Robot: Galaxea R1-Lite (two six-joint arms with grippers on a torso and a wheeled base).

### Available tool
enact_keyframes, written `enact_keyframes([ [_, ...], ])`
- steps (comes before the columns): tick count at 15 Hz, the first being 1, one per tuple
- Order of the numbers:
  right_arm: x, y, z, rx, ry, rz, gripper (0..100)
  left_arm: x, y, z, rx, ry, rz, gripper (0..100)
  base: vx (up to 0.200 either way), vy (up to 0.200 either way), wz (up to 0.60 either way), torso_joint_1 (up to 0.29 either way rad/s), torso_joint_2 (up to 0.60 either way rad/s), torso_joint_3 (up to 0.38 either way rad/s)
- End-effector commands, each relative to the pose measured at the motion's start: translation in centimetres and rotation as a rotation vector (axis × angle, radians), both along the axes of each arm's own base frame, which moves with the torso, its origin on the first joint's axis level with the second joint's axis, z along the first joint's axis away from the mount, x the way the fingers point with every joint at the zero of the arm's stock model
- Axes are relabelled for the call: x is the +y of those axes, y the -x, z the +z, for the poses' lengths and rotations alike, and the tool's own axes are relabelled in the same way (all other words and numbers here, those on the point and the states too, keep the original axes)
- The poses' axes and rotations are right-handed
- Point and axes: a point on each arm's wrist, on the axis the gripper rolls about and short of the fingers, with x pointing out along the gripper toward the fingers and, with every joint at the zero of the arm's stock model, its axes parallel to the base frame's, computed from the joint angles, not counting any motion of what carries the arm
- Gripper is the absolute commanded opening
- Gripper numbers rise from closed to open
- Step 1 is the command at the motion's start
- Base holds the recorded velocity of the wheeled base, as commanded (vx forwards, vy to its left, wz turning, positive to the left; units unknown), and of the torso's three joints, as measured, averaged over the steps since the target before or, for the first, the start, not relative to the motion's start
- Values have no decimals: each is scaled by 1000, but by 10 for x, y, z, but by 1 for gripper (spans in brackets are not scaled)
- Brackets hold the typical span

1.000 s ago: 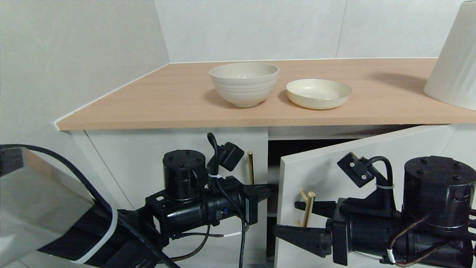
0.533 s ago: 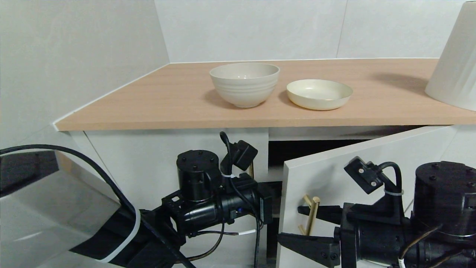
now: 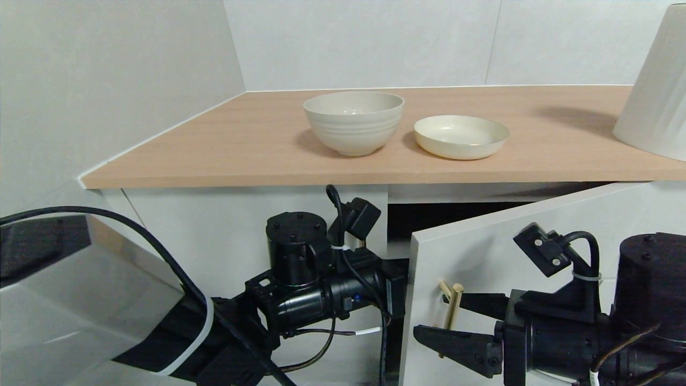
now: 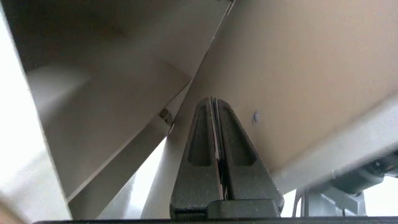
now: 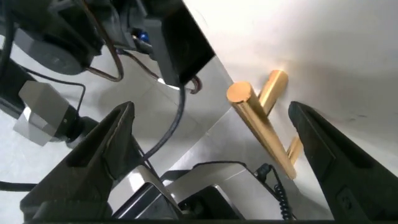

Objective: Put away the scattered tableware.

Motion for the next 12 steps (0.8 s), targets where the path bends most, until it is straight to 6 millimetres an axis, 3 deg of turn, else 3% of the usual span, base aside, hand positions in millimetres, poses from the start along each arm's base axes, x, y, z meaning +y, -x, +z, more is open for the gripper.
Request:
enact_keyframes([
  [1,-4,-3,3,-13,-8,-28,100,-4,3,4,-3,15,-19,0,0,0,0,0,0,0],
  [4,-20,-3,12,4,67,-68,100,-4,3,4,1,13,-20,0,0,0,0,0,0,0],
  [9,-46,28,29,8,63,-50,100,-1,10,-1,19,-5,-26,0,0,0,0,0,0,0],
  [12,-51,35,23,18,69,-47,100,2,14,-4,32,-18,-26,0,0,0,0,0,0,0],
])
